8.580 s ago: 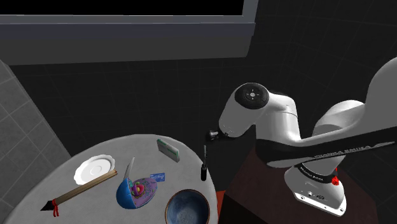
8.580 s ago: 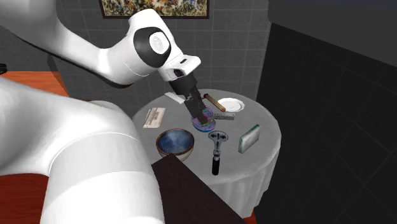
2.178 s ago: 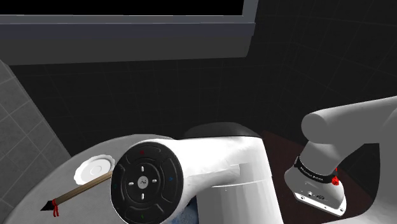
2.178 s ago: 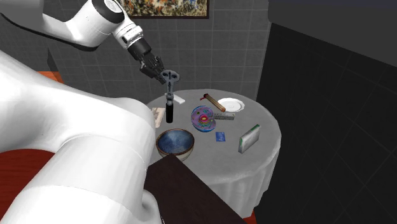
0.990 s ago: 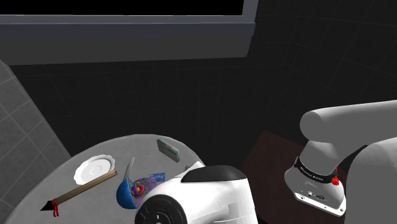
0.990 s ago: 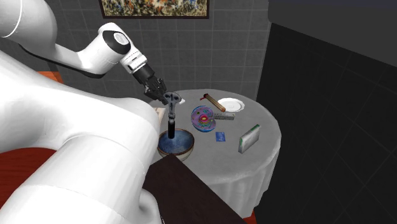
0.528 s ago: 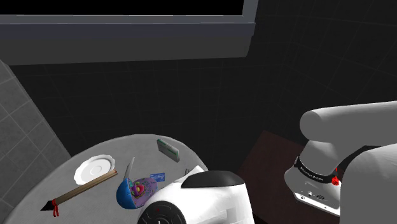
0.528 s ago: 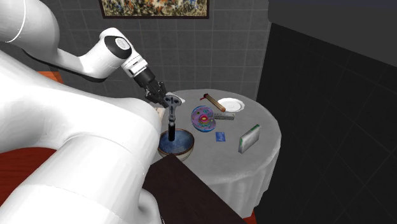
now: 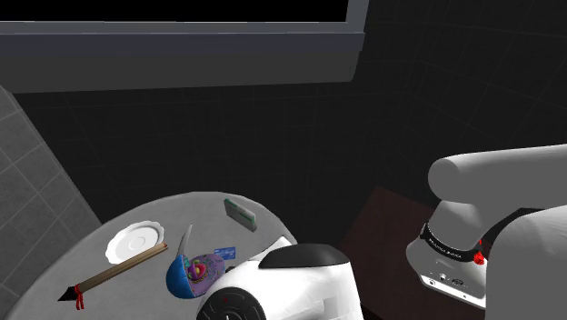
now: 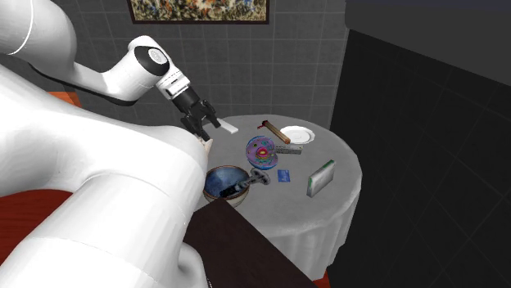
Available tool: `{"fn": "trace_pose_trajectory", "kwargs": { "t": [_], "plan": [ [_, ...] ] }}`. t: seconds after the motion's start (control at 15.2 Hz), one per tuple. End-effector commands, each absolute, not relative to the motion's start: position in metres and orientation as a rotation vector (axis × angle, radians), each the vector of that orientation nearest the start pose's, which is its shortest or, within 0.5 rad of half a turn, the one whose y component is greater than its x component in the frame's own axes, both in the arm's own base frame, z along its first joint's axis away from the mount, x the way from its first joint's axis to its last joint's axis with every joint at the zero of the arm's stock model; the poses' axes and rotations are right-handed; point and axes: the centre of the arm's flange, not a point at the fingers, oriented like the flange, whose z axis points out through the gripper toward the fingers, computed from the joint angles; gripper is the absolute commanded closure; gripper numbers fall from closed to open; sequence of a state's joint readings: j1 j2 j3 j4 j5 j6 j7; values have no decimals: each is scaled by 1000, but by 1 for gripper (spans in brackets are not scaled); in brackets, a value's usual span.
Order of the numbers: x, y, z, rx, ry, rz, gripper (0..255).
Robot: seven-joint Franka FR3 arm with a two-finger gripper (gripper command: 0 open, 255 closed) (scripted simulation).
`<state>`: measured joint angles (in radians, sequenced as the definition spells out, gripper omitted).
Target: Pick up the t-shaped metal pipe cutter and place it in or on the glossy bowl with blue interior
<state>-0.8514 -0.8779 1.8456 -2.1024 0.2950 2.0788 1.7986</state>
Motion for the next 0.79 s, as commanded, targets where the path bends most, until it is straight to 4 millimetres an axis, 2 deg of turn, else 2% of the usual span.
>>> {"fn": "trace_pose_trajectory", "kwargs": {
  "t": [0.0,0.2,0.73],
  "plan": [
    [274,474,274,-2904,1558,-960,0],
    [262,492,304,-2904,1558,-960,0],
    [262,492,304,-2904,1558,-960,0]
  ]
}}
